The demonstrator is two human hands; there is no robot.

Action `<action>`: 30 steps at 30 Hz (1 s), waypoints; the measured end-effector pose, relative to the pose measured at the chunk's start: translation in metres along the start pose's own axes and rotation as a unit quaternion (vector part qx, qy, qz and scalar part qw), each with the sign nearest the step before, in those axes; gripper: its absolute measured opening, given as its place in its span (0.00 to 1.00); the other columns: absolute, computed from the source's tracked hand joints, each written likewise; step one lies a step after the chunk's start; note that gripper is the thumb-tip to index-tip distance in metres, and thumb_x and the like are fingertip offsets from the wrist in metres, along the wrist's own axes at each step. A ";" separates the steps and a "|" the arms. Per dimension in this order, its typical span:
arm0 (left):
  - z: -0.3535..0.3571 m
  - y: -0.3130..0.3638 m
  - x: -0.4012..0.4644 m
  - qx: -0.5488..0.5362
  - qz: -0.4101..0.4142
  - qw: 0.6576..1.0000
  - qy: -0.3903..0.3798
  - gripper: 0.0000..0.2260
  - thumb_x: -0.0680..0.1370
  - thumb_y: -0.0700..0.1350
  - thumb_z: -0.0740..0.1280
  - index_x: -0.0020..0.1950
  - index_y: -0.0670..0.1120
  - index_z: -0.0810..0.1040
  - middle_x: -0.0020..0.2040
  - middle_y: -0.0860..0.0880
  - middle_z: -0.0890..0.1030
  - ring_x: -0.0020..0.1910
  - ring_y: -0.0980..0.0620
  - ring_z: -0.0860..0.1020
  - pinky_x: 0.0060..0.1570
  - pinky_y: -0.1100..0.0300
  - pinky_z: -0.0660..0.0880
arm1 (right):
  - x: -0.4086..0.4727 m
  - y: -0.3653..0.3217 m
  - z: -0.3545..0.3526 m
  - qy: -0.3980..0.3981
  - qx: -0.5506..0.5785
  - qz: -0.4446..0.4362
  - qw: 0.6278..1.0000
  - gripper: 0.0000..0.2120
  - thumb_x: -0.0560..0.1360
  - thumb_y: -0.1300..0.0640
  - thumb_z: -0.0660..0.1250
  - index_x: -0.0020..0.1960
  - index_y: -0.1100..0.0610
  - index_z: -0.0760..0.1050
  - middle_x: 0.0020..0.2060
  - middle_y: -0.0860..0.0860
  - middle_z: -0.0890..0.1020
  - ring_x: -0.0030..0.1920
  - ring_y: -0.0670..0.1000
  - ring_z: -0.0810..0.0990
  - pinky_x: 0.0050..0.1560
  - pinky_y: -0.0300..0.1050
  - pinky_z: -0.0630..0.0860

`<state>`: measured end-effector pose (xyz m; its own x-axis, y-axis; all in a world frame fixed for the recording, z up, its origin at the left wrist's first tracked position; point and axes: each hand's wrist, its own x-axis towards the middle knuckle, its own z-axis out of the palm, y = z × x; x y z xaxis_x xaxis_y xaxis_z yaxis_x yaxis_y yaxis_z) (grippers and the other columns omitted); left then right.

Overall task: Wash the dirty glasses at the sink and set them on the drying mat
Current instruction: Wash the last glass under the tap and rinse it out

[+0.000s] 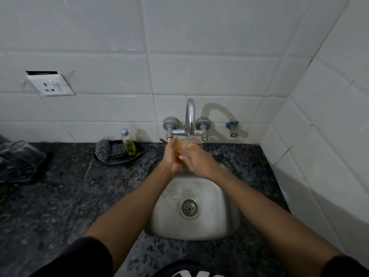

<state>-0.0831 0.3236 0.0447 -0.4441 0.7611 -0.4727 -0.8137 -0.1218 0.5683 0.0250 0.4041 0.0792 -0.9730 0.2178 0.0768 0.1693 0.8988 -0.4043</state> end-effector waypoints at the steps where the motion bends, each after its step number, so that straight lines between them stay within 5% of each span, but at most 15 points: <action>1: 0.000 0.003 -0.001 0.013 -0.011 1.000 0.002 0.29 0.84 0.61 0.59 0.65 0.36 0.81 0.58 0.36 0.85 0.55 0.40 0.83 0.63 0.48 0.77 | 0.000 0.008 0.001 -0.016 -0.054 -0.017 0.998 0.14 0.83 0.52 0.63 0.68 0.46 0.77 0.58 0.54 0.82 0.54 0.56 0.83 0.53 0.55 0.82; 3: 0.001 0.006 -0.002 0.043 0.000 0.999 0.015 0.25 0.85 0.58 0.59 0.59 0.38 0.82 0.51 0.39 0.86 0.48 0.44 0.84 0.50 0.52 0.80 | -0.002 0.017 0.004 -0.017 -0.046 -0.033 0.998 0.17 0.82 0.57 0.65 0.68 0.46 0.76 0.60 0.54 0.82 0.55 0.57 0.83 0.54 0.56 0.82; 7: 0.000 0.001 -0.002 0.032 0.046 0.998 0.025 0.24 0.86 0.53 0.58 0.50 0.38 0.88 0.51 0.39 0.86 0.50 0.43 0.86 0.57 0.49 0.81 | 0.000 -0.003 0.002 -0.005 0.160 -0.001 0.987 0.18 0.84 0.56 0.65 0.73 0.53 0.77 0.66 0.51 0.82 0.66 0.49 0.80 0.69 0.49 0.76; 12: -0.002 0.006 0.000 0.016 -0.003 1.000 0.012 0.25 0.86 0.56 0.55 0.52 0.39 0.84 0.46 0.41 0.85 0.44 0.45 0.83 0.45 0.52 0.78 | -0.002 0.011 0.001 -0.003 -0.091 -0.053 0.994 0.21 0.82 0.58 0.66 0.73 0.43 0.74 0.68 0.53 0.78 0.58 0.54 0.82 0.55 0.50 0.81; 17: -0.004 -0.002 0.000 0.003 0.044 0.998 0.032 0.20 0.84 0.50 0.61 0.56 0.34 0.81 0.51 0.38 0.84 0.49 0.42 0.84 0.61 0.47 0.79 | -0.003 -0.005 0.005 -0.013 0.137 0.000 0.990 0.17 0.84 0.54 0.63 0.72 0.53 0.78 0.64 0.53 0.82 0.63 0.51 0.80 0.68 0.50 0.76; 20: -0.007 -0.001 0.004 -0.011 0.021 1.000 0.011 0.27 0.82 0.56 0.63 0.67 0.33 0.77 0.59 0.35 0.82 0.59 0.39 0.82 0.70 0.44 0.75 | -0.004 -0.005 0.001 0.008 0.070 0.001 0.998 0.16 0.84 0.51 0.62 0.69 0.49 0.79 0.62 0.53 0.83 0.59 0.53 0.82 0.61 0.56 0.80; 23: -0.008 0.002 0.002 0.012 0.010 0.999 0.037 0.31 0.81 0.62 0.66 0.68 0.36 0.80 0.59 0.37 0.84 0.53 0.41 0.85 0.52 0.49 0.83 | -0.007 0.013 0.002 -0.002 -0.067 -0.038 0.997 0.19 0.82 0.56 0.66 0.72 0.46 0.73 0.64 0.52 0.81 0.55 0.54 0.83 0.53 0.54 0.83; 25: -0.006 0.001 0.002 0.011 0.041 0.998 0.051 0.26 0.82 0.59 0.66 0.65 0.36 0.81 0.54 0.38 0.86 0.48 0.43 0.86 0.43 0.52 0.83 | -0.008 0.009 0.004 -0.007 0.029 0.004 1.000 0.18 0.83 0.55 0.66 0.72 0.50 0.75 0.64 0.53 0.81 0.58 0.54 0.83 0.59 0.55 0.82; 28: -0.002 -0.004 0.001 0.015 0.050 0.998 0.035 0.24 0.85 0.55 0.59 0.55 0.35 0.83 0.49 0.38 0.86 0.48 0.43 0.86 0.54 0.50 0.82 | -0.003 -0.004 0.000 -0.027 0.161 0.039 0.986 0.16 0.84 0.51 0.65 0.70 0.54 0.79 0.60 0.53 0.83 0.58 0.52 0.83 0.61 0.54 0.81; 30: -0.002 -0.002 -0.001 0.013 0.029 0.999 0.019 0.27 0.86 0.57 0.56 0.57 0.35 0.83 0.53 0.37 0.85 0.52 0.42 0.85 0.60 0.48 0.78 | 0.001 -0.001 -0.002 -0.017 0.074 0.026 0.997 0.16 0.84 0.51 0.64 0.70 0.51 0.77 0.60 0.54 0.82 0.56 0.54 0.82 0.58 0.53 0.80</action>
<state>-0.0818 0.3216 0.0434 -0.5042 0.7287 -0.4634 -0.7762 -0.1471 0.6131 0.0245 0.4042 0.0818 -0.9685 0.2479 0.0231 0.1971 0.8201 -0.5372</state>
